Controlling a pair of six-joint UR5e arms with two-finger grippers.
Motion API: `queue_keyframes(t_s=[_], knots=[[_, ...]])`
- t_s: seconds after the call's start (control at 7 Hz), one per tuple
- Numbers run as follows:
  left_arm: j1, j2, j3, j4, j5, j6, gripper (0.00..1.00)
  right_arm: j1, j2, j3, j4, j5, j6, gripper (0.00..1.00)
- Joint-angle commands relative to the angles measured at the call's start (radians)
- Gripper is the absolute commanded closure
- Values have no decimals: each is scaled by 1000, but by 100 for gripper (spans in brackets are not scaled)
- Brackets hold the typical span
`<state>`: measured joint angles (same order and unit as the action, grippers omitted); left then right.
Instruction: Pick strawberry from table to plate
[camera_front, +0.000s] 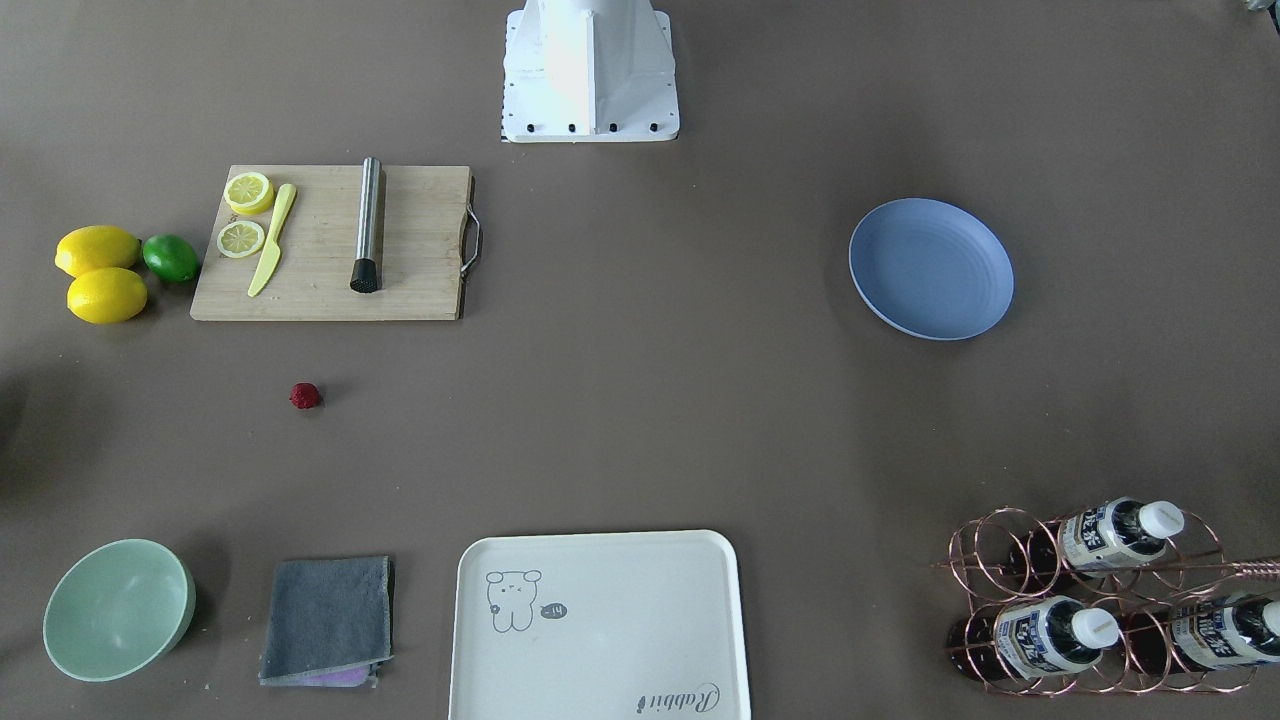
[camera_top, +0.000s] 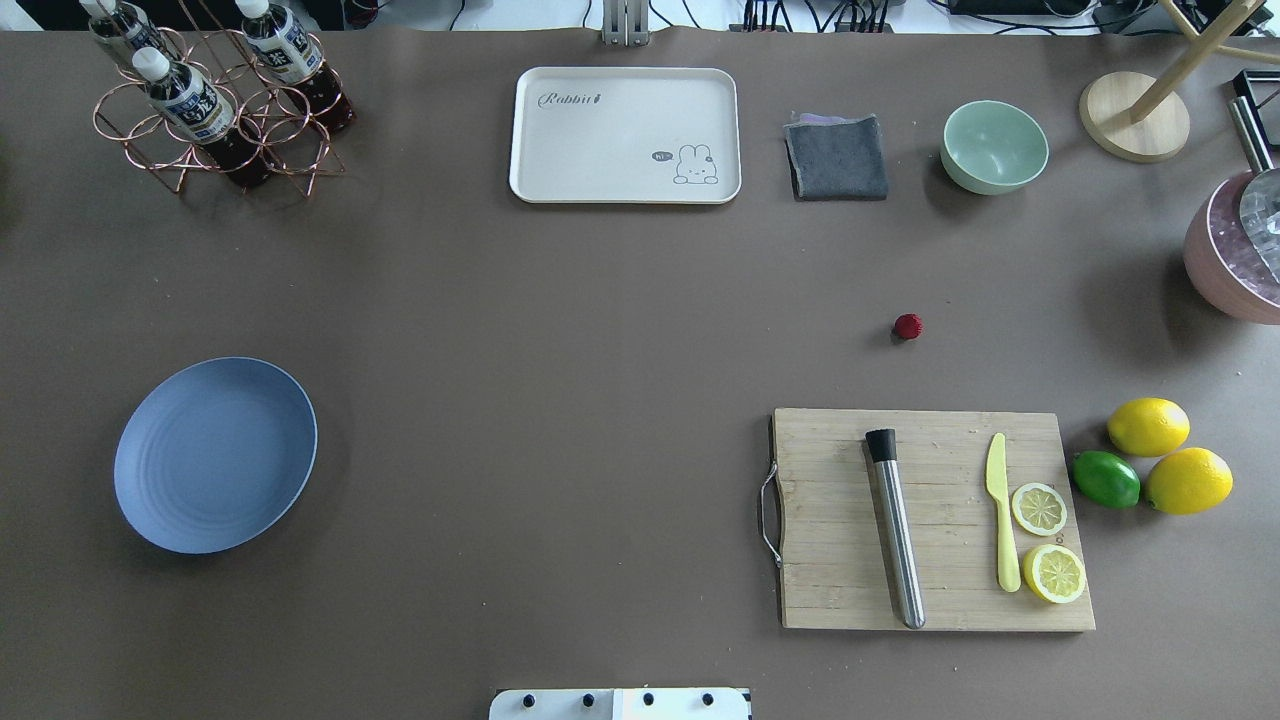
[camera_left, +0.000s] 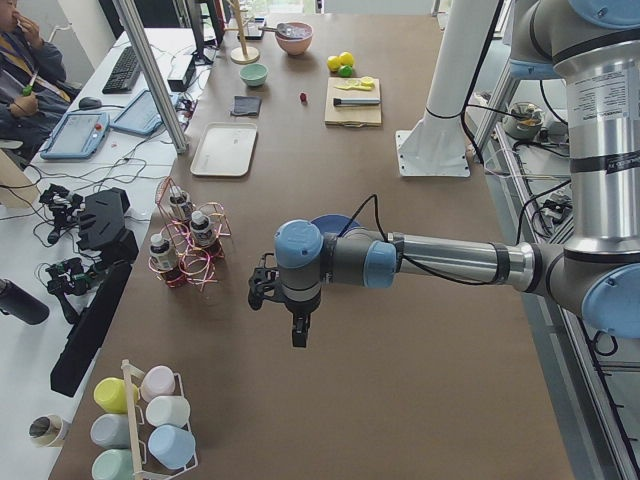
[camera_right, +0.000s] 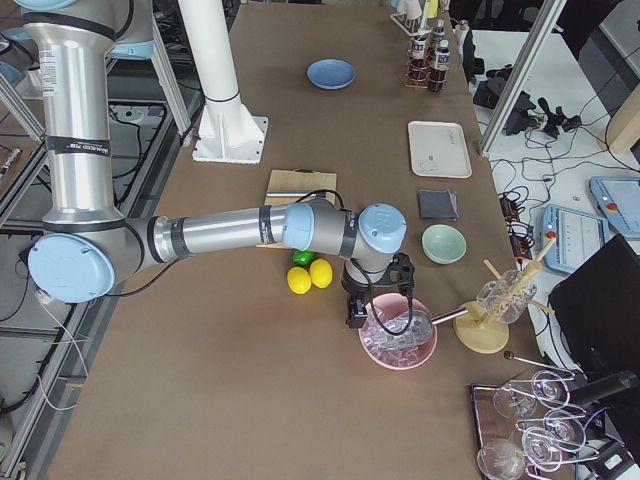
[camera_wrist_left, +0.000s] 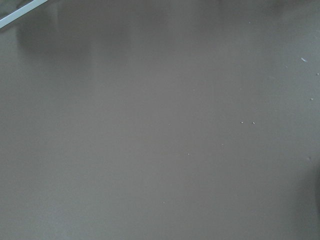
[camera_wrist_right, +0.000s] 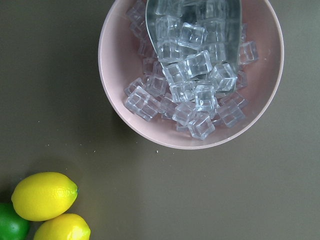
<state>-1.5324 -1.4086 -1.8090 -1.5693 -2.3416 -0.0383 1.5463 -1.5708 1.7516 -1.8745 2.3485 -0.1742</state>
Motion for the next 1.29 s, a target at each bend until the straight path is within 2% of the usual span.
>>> queue_keyframes(t_s=[0.0,0.57,1.14], knots=[[8,-4,11,0,4,3,2,0,3,2,2,24,-2,0],[14,-18,40,0,4,2,2,0,14,21,6,17,-7,0],[15,-10,22,0,-2,1,2,0,2,38,9,14,-5,0]])
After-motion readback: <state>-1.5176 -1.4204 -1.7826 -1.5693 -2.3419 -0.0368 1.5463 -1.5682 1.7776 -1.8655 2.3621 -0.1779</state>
